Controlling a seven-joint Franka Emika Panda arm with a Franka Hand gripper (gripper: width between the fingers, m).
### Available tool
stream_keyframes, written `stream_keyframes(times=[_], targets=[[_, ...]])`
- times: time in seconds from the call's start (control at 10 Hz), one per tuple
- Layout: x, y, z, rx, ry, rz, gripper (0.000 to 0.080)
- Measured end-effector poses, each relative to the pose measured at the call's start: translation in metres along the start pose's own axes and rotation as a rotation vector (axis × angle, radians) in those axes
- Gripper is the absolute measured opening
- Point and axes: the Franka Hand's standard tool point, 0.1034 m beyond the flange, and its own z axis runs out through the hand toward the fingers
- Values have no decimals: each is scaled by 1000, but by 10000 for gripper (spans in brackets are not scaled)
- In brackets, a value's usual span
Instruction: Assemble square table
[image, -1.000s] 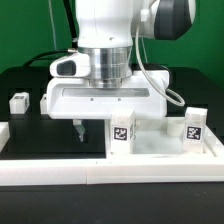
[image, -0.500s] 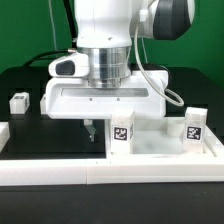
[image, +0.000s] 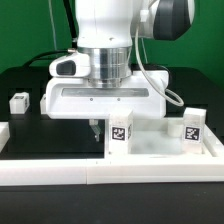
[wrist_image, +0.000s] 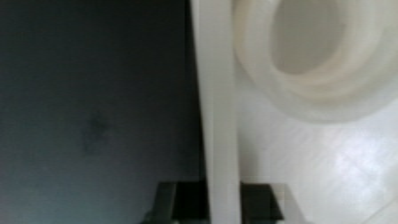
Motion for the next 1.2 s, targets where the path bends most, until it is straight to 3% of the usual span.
stream_keyframes(times=[0.6,0.8,0.9,1.2], targets=[[0,1,0,-1,0,-38,67],[4,24,-6,-3,2,-269,64],[4,30,-5,-19,-5,-436,63],[4,38,-5,-35,-16,-601,63]])
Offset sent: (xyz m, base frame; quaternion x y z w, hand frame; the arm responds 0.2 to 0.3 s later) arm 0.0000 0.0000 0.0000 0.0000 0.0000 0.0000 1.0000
